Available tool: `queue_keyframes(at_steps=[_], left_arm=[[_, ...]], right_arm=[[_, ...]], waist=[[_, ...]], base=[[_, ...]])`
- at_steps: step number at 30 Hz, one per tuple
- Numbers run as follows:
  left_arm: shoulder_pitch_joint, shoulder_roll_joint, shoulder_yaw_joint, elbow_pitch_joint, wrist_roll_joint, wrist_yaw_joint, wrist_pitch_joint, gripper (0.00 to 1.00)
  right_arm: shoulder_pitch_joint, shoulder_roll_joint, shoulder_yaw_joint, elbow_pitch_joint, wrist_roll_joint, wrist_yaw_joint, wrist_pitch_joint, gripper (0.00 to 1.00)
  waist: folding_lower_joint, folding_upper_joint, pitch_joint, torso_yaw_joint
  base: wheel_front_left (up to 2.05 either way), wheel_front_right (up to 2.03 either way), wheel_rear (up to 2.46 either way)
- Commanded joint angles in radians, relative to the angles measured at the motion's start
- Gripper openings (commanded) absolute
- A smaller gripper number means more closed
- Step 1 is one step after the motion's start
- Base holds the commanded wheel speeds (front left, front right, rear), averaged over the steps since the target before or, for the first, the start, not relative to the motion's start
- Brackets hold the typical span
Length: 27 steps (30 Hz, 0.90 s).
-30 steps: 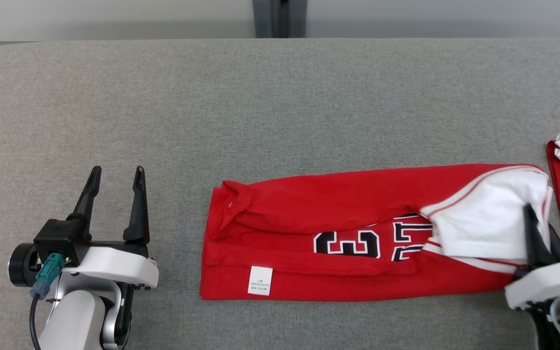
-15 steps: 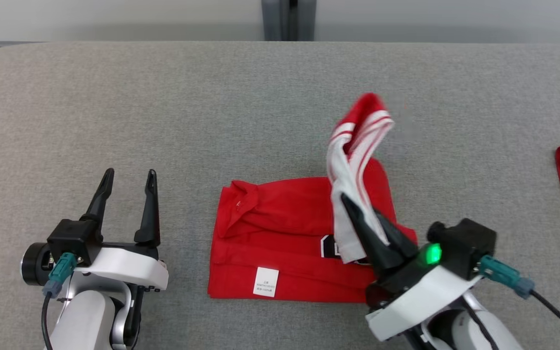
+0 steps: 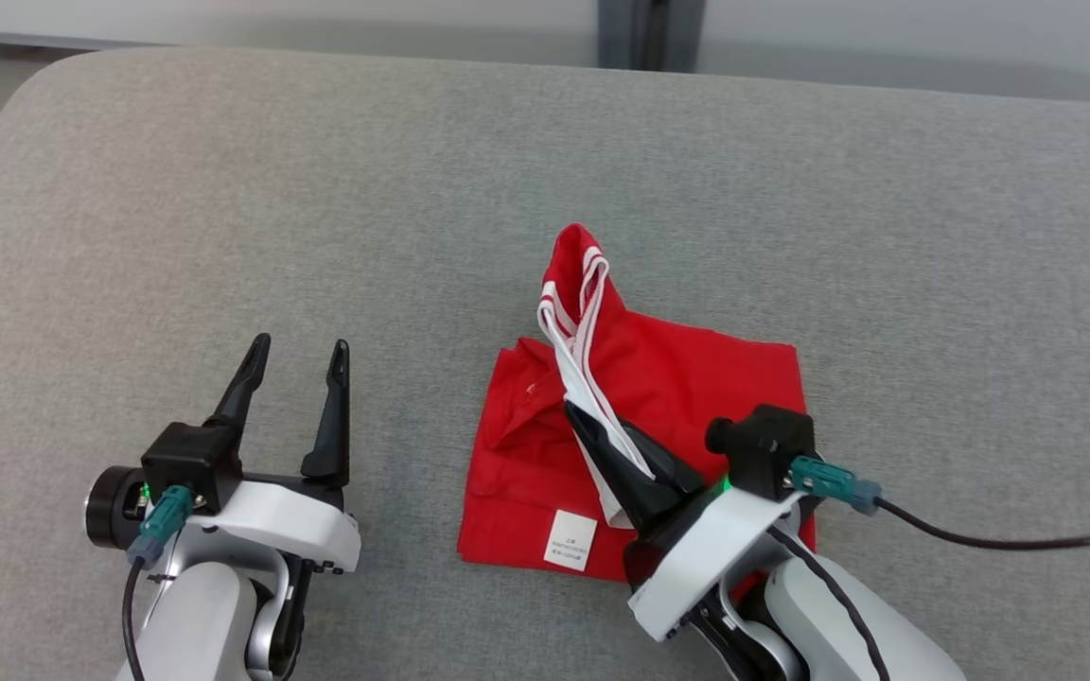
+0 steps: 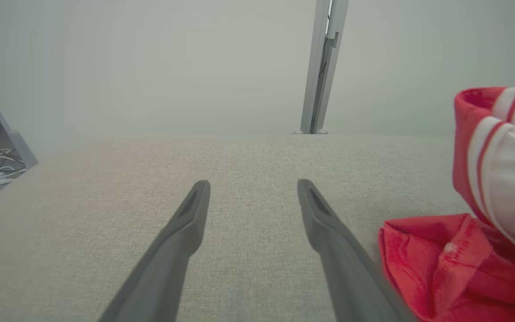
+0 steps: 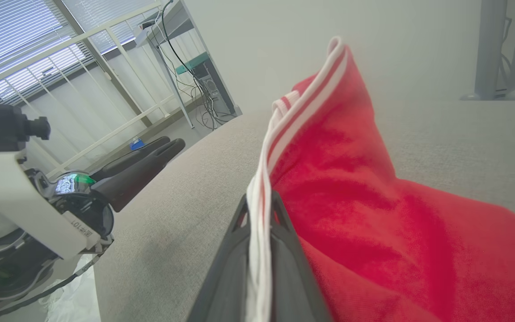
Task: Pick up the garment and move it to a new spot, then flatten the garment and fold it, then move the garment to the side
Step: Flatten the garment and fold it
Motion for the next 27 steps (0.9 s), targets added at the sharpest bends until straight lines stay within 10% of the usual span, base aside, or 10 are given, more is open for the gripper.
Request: queue_keyframes(at_steps=[1, 5, 7, 8, 9, 18, 27], left_arm=[[-0.015, -0.001, -0.002, 0.004, 0.008, -0.003, -0.002, 1.00], [-0.026, -0.008, -0.010, 0.010, 0.008, -0.008, -0.003, 1.00], [-0.026, -0.009, -0.012, 0.013, 0.009, -0.006, -0.003, 1.00], [-0.026, -0.009, -0.013, 0.014, 0.009, -0.007, -0.004, 1.00], [-0.027, -0.007, -0.012, 0.014, 0.008, -0.007, -0.004, 1.00], [-0.040, 0.002, 0.001, 0.014, 0.010, -0.008, -0.004, 1.00], [-0.015, 0.015, 0.018, -0.012, 0.017, 0.012, -0.005, 1.00]], right_arm=[[-0.023, -0.003, 0.012, 0.023, 0.014, 0.000, -0.016, 0.00], [-0.083, -0.003, 0.064, 0.112, 0.075, 0.001, -0.056, 0.00], [-0.106, -0.003, 0.092, 0.146, 0.098, 0.001, -0.072, 0.50], [-0.116, -0.003, 0.105, 0.154, 0.120, 0.001, -0.080, 0.92], [-0.124, -0.003, 0.121, 0.160, 0.138, 0.001, -0.086, 1.00], [-0.143, -0.004, 0.185, 0.052, 0.256, 0.001, -0.134, 1.00], [-0.029, -0.005, -0.066, -0.160, 0.148, 0.000, -0.144, 1.00]], waist=[[0.0000, 0.0000, 0.008, 0.017], [0.0000, 0.0000, 0.019, 0.036], [0.0000, 0.0000, 0.023, 0.037], [0.0000, 0.0000, 0.025, 0.037], [0.0000, 0.0000, 0.027, 0.035], [0.0000, 0.0000, 0.036, -0.004], [0.0000, 0.0000, 0.026, -0.052]], base=[[0.00, 0.00, 0.00], [0.00, 0.00, 0.00], [0.00, 0.00, 0.00], [0.00, 0.00, 0.00], [0.00, 0.00, 0.00], [0.00, 0.00, 0.00], [0.00, 0.00, 0.00]])
